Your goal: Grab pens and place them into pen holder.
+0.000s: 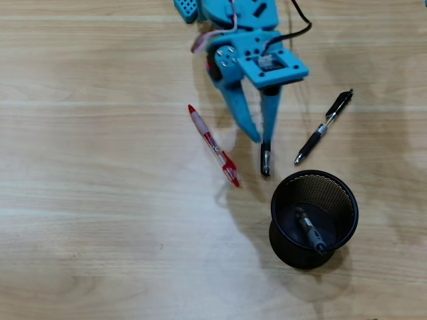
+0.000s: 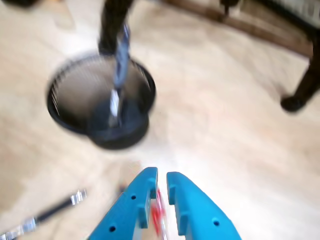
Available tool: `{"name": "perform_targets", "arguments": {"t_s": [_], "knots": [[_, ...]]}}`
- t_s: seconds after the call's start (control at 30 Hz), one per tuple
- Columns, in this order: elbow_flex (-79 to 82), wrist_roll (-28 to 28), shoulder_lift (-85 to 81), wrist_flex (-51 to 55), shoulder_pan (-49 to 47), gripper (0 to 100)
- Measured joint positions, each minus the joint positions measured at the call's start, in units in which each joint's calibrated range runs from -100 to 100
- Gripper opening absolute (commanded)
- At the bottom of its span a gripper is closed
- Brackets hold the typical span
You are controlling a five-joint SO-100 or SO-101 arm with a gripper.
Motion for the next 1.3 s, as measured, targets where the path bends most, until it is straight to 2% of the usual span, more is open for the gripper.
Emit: {"name": "perform_targets", "arguments": {"t_s": [0.17, 0.33, 0.73, 0.97, 1.17, 1.3], "knots": [[0.0, 3.0, -4.0, 17.6, 5.1, 3], [0.0, 6.9, -4.7, 25.1, 8.1, 3], [-0.1, 16.1, 2.3, 25.3, 8.3, 3], [0.6, 16.8, 4.9, 26.0, 8.1, 3], [9.1, 16.8, 5.1, 26.0, 8.1, 3], [10.7, 16.8, 5.3, 26.0, 8.9, 7]]}}
